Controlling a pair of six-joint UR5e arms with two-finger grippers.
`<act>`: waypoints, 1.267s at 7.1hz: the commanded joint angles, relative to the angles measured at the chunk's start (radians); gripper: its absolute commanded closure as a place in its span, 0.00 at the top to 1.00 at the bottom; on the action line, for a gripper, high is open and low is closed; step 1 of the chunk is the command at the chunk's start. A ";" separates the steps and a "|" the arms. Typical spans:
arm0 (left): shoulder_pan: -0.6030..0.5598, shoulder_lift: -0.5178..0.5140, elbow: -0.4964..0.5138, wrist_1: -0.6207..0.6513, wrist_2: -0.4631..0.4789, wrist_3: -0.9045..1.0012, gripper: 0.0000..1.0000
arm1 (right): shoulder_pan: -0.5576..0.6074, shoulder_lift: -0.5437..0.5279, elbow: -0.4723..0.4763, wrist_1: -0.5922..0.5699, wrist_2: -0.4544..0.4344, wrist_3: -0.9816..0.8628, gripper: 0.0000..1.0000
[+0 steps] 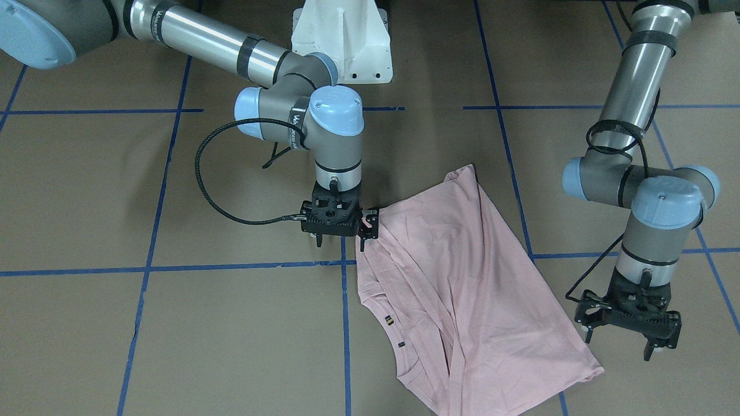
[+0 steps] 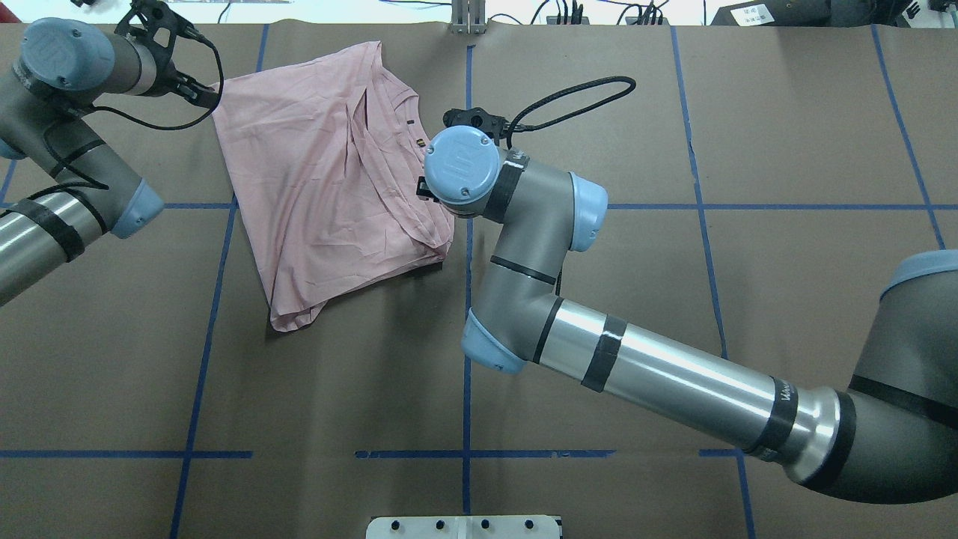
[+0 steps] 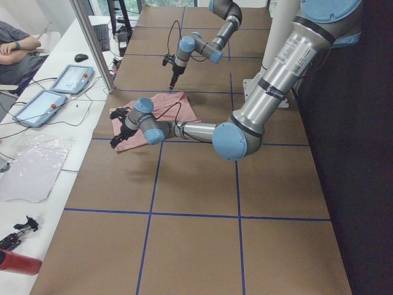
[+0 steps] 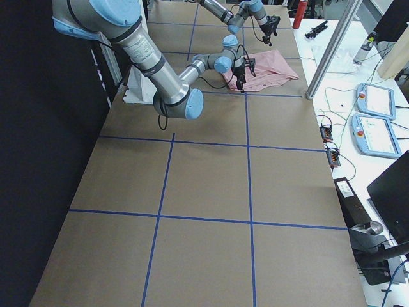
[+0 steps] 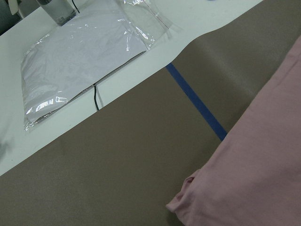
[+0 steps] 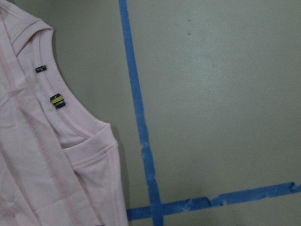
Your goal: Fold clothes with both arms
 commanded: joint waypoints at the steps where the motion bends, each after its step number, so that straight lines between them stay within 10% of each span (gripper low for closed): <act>1: 0.000 0.000 0.000 0.000 0.000 -0.001 1.00 | -0.017 0.048 -0.062 0.007 0.002 0.020 0.85; 9: 0.000 0.002 0.000 -0.003 0.000 -0.001 1.00 | -0.050 0.033 -0.094 0.091 0.000 0.116 0.66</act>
